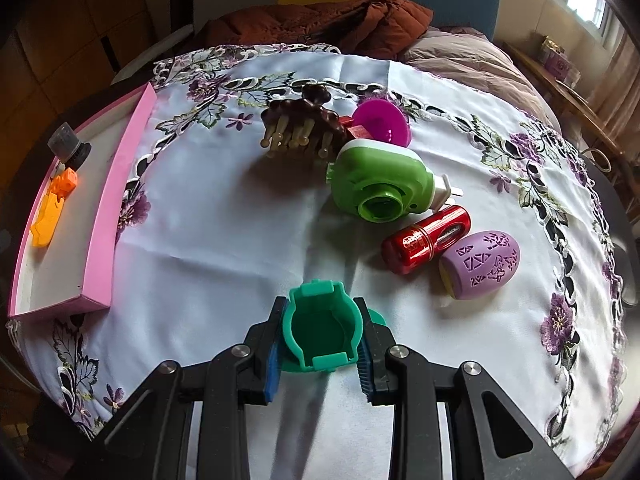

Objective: Organize rigid objects
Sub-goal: 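Open the left tool to drop the slide piece beside the cubes, then carry the green holder into the tray and open the right tool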

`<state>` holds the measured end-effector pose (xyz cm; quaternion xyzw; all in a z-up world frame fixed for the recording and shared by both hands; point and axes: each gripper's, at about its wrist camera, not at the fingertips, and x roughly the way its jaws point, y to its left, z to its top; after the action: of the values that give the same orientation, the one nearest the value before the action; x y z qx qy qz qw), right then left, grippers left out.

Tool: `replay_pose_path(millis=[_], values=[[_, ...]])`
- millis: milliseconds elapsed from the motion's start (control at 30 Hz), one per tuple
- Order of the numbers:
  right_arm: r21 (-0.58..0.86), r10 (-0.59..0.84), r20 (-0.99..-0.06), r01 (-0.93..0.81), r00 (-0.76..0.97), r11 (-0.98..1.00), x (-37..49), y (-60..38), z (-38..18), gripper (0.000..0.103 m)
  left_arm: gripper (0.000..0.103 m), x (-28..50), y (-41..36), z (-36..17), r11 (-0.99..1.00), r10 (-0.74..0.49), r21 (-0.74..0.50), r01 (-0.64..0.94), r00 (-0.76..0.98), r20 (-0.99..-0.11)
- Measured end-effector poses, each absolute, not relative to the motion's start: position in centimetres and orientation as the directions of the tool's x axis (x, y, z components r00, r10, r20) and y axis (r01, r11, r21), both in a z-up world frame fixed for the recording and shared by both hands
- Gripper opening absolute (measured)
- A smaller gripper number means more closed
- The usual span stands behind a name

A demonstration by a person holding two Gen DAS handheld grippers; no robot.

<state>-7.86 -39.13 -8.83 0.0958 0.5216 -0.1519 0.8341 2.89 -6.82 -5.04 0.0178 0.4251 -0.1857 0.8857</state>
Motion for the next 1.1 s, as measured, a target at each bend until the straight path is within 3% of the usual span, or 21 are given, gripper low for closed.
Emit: replay_pose_path(millis=[567,1100], values=[[0.092,-0.076,-0.867,0.309,0.492,0.947,-6.7,-36.6,-6.5,0.031,0.037,2.5,-5.5,-4.7,0.928,-0.327,-0.141,0.345,0.573,-0.752],[0.119,0.06,-0.803,0.06,0.593,0.991,2.3,-27.8,-1.9,0.03,0.037,3.4,-3.2,-5.2,0.935,-0.331,-0.18,0.304,0.573,-0.75]])
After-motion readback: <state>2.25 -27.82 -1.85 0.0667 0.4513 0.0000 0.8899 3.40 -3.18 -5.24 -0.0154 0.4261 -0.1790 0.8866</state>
